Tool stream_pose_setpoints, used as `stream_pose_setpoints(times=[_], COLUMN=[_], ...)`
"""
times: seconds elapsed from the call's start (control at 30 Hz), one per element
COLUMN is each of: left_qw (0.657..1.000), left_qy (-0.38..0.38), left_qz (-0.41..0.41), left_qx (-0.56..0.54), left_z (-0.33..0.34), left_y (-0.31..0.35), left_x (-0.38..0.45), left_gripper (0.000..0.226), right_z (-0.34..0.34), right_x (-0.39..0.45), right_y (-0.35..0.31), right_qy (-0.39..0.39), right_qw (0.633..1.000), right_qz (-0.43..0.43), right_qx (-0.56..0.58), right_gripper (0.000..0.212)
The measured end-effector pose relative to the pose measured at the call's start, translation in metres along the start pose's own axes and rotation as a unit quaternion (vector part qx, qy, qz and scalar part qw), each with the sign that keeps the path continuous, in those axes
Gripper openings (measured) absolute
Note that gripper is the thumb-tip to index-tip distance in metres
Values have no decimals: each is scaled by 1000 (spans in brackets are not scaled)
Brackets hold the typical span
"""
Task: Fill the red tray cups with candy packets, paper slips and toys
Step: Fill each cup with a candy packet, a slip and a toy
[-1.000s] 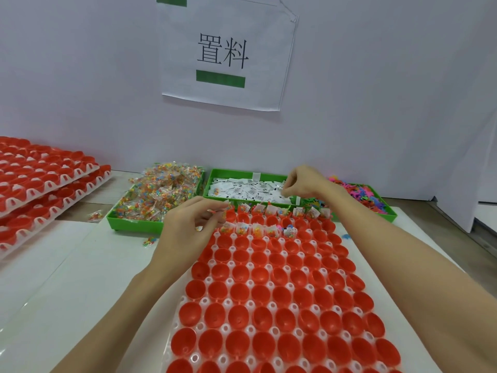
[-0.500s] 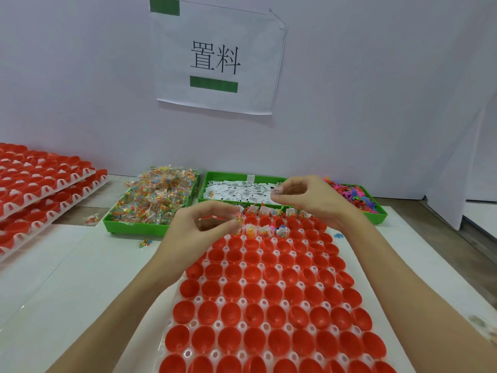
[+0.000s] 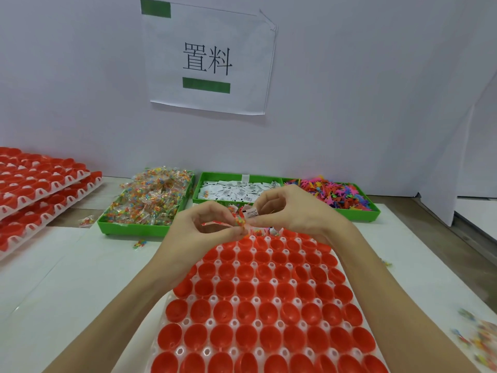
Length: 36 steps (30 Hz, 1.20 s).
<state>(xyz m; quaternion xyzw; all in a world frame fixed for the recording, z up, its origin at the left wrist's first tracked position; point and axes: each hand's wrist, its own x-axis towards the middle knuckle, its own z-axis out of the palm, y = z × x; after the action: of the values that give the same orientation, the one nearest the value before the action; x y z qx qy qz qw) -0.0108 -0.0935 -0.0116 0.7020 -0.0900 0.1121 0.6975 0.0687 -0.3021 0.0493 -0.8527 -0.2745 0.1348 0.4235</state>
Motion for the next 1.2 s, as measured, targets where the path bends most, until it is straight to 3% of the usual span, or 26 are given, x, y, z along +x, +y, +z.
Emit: stream_pose_setpoints(times=[0.3,0.6,0.83,1.2], left_qw=[999,998,998,996], left_qy=[32,-6,-3,8], left_qz=[-20,-62,-51,-35], left_qx=[29,33,46,82], left_z=[1,-8,-13,-11], left_y=[-4,1,8,3], left_x=[0,0,1,1], left_gripper=[17,23,31,33], right_z=[2,1,9,18], right_x=[-1,1,2,3], right_y=[-7,-12,-17,-19], right_qy=[-71,-59,1,-30], right_qw=[996,996,992,988], right_qz=[-40,-70,-106,-129], right_qx=[24,-17,-66,-79], right_gripper=[15,16,8,13])
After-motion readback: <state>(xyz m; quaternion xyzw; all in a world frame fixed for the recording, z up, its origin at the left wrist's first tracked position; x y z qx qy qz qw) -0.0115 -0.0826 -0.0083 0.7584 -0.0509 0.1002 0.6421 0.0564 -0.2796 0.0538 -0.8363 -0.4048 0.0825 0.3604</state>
